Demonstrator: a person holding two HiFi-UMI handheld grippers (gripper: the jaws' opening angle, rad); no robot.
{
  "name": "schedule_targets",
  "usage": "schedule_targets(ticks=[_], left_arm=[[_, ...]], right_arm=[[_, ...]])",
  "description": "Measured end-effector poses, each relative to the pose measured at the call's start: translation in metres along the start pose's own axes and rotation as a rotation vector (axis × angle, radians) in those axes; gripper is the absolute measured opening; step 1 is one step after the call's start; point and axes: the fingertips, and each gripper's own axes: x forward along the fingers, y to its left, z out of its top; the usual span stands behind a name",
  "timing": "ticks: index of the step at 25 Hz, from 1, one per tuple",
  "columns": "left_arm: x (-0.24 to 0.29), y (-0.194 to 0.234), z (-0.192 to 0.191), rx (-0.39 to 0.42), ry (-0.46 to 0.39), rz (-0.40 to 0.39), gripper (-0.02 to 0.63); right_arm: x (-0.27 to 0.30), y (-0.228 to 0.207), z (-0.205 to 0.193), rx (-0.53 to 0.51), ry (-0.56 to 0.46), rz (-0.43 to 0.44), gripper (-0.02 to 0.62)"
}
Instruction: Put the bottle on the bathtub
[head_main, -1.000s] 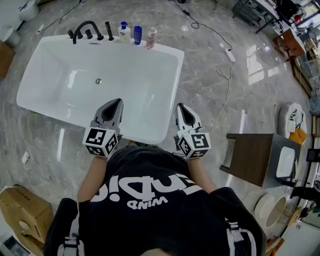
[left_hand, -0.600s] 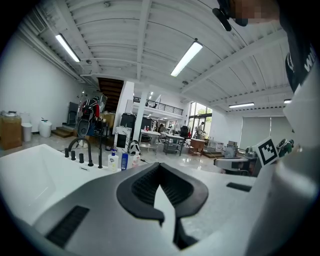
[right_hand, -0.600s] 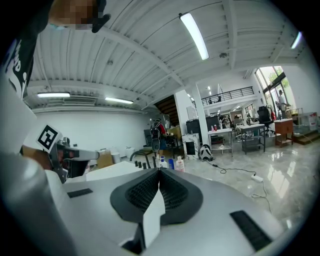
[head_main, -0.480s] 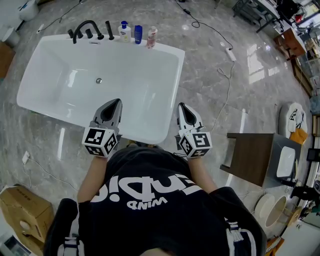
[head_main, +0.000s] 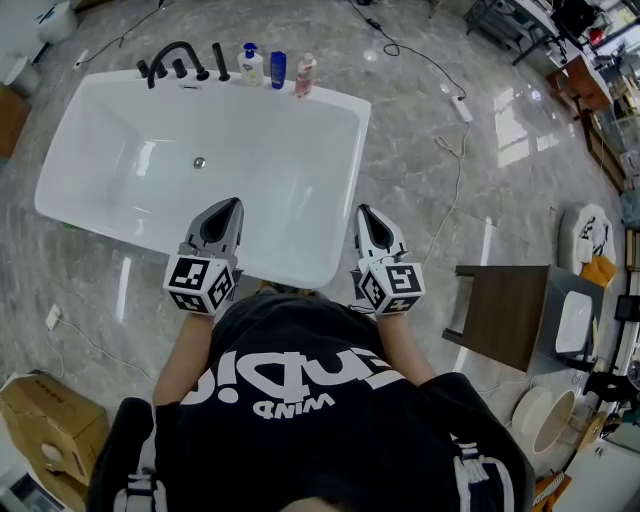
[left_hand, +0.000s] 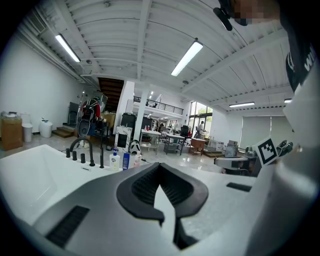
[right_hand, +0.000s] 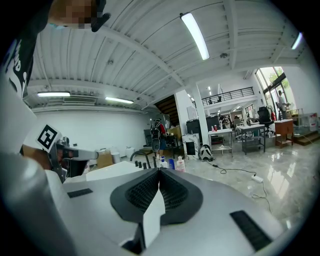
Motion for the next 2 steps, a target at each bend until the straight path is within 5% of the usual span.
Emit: schedule_targets(ticks=[2], left_arm=[[-0.0011,0.0021,0.0009,0.000,-0.003,0.002,0.008]], right_arm=[[0.0012,0.0017,0.0003,-0.002,0.000,0.001,0.024]])
